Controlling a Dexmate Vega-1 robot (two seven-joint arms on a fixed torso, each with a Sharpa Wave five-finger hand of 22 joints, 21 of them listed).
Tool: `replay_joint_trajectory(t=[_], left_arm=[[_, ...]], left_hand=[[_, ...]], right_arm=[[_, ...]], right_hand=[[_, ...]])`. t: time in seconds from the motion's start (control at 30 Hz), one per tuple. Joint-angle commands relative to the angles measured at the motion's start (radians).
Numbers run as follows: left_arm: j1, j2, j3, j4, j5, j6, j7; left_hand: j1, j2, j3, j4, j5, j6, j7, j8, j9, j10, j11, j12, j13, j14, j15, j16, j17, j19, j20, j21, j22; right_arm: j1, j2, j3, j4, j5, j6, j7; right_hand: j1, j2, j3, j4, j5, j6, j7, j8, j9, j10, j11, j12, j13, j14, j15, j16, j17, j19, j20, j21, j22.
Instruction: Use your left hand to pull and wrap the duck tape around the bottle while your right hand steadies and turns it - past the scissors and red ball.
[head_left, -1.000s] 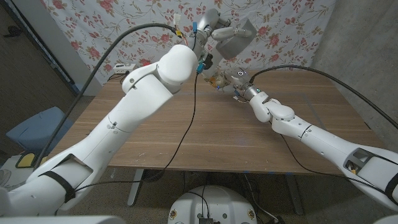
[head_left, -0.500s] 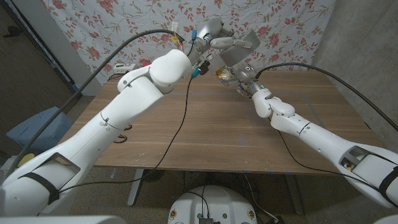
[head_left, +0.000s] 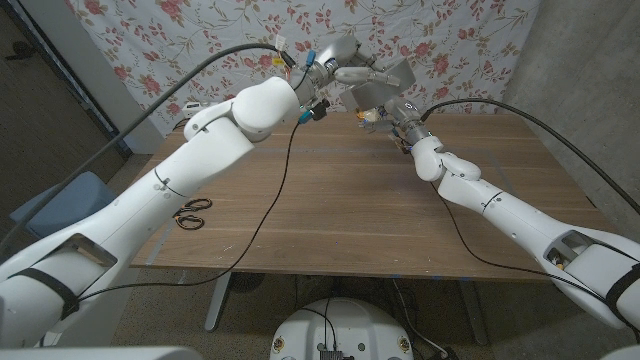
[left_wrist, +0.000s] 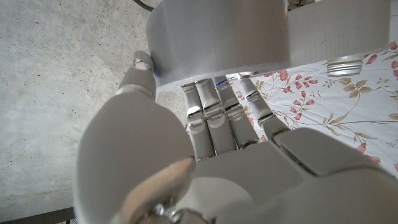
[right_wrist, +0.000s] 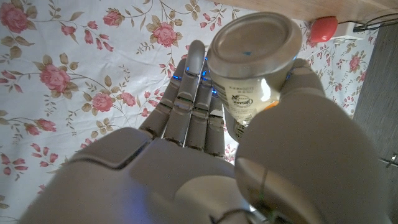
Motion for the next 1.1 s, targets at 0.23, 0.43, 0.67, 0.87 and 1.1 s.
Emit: replay_joint_trajectory(t=[0.23,0.43,0.67,0.87,1.1], left_arm=[[0.040,0.021,-0.046,0.043,-0.009,-0.041,-0.018],[0.040,0.023,-0.059,0.086,0.002,-0.110,-0.013],[0.017,0.041,-0.063,0.115,0.034,-0.145,-0.041],[-0.058,0.081,-0.035,0.131,0.067,-0.147,-0.156],[-0.153,0.093,-0.002,0.202,0.080,-0.217,-0.314]], left_hand=[[0.198,0.195,-0.012,-0.003,-0.001,0.008,0.000,0.003,0.004,0.020,-0.110,0.002,0.012,-0.011,-0.138,0.013,0.008,-0.001,-0.010,0.009,-0.001],[0.200,0.196,-0.017,-0.004,-0.001,0.005,-0.001,0.002,0.004,0.018,-0.109,0.002,0.016,-0.015,-0.138,0.014,0.009,-0.004,-0.009,0.011,-0.002],[0.206,0.198,-0.021,-0.006,-0.001,0.003,-0.006,0.003,0.005,0.015,-0.113,0.002,0.022,-0.028,-0.140,0.012,0.010,-0.010,-0.010,0.013,-0.002],[0.207,0.202,-0.027,-0.004,-0.001,0.001,-0.011,0.003,0.006,0.011,-0.115,0.002,0.028,-0.037,-0.139,0.014,0.012,-0.025,-0.009,0.012,-0.002],[0.209,0.215,-0.030,0.000,-0.001,-0.018,-0.016,-0.002,0.008,-0.004,-0.117,-0.002,0.038,-0.050,-0.141,0.013,0.013,-0.047,-0.007,0.010,-0.003]], right_arm=[[-0.028,0.004,0.120,0.088,0.323,0.165,0.055],[-0.038,0.001,0.166,0.132,0.471,0.252,0.148],[-0.053,-0.006,0.206,0.160,0.578,0.303,0.210],[-0.065,-0.016,0.227,0.167,0.645,0.327,0.263],[-0.064,-0.025,0.241,0.186,0.699,0.344,0.319]], right_hand=[[0.195,0.269,-0.001,0.007,0.005,0.278,-0.203,0.000,0.005,0.200,-0.173,0.000,0.005,0.137,-0.208,-0.009,0.005,-0.008,-0.118,0.008,0.002],[0.197,0.269,-0.004,0.009,0.005,0.276,-0.201,-0.001,0.006,0.198,-0.169,-0.004,0.006,0.135,-0.207,-0.011,0.006,-0.010,-0.116,0.010,0.002],[0.199,0.270,-0.006,0.011,0.005,0.274,-0.199,-0.003,0.007,0.199,-0.166,-0.004,0.009,0.134,-0.207,-0.014,0.007,-0.013,-0.115,0.013,0.002],[0.202,0.270,-0.007,0.012,0.004,0.274,-0.195,-0.003,0.008,0.200,-0.165,-0.007,0.008,0.137,-0.206,-0.013,0.010,-0.015,-0.114,0.015,0.002],[0.205,0.272,-0.009,0.013,0.004,0.275,-0.195,-0.003,0.009,0.200,-0.162,-0.008,0.011,0.137,-0.206,-0.015,0.011,-0.017,-0.111,0.018,0.002]])
